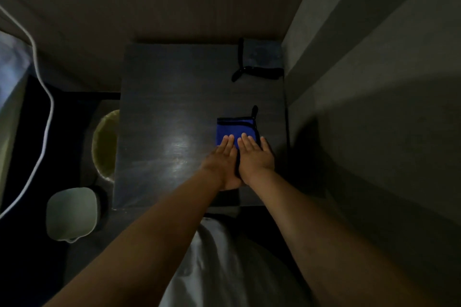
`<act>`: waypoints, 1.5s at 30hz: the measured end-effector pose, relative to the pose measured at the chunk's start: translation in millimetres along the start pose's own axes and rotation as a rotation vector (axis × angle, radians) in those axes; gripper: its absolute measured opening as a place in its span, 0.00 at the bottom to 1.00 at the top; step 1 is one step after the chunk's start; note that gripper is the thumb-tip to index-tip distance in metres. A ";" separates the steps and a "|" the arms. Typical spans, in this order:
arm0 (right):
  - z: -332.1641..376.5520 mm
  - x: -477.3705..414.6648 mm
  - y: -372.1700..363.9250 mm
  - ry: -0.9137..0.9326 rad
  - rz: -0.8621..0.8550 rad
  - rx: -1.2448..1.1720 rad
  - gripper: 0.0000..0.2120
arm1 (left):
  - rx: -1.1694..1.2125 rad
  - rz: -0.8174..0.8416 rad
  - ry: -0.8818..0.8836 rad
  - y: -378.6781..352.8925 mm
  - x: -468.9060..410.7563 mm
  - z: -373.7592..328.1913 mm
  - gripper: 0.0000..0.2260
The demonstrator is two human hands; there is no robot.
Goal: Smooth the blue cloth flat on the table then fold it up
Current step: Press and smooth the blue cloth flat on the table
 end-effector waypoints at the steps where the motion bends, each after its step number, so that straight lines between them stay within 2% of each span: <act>1: -7.5 0.7 -2.4 -0.009 0.000 0.000 0.32 | 0.003 0.000 -0.011 1.4 -3.4 -6.9 0.49; 6: -46.2 4.2 -15.3 -0.078 0.008 0.008 0.36 | -0.006 0.003 -0.066 6.7 -19.4 -44.4 0.48; 10: -70.0 9.3 -21.9 -0.088 0.011 -0.019 0.34 | -0.025 -0.004 -0.078 8.0 -29.1 -67.3 0.49; 17: -74.7 9.2 -26.5 -0.081 0.009 -0.006 0.38 | -0.044 -0.014 -0.083 3.9 -29.6 -70.9 0.51; 22: -75.8 22.1 -41.7 -0.062 0.001 -0.083 0.35 | -0.033 -0.008 -0.109 -7.3 -23.3 -80.7 0.50; 31: -59.2 48.7 -65.3 -0.024 -0.030 -0.172 0.31 | -0.050 0.043 -0.047 -45.3 -6.8 -90.7 0.51; 38: -54.7 45.4 -66.2 -0.037 -0.027 -0.168 0.31 | -0.115 -0.014 0.007 -44.3 -5.2 -88.2 0.45; 45: 5.7 43.9 -54.6 0.020 -0.036 -0.273 0.32 | -0.168 0.019 0.052 -52.8 24.9 -35.3 0.47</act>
Point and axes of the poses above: each hand's wrist, its own x-axis away from the middle knuckle, its own y-axis out of the back of the hand, z = x × y, the point moved 6 cm from there along -x, towards the middle knuckle
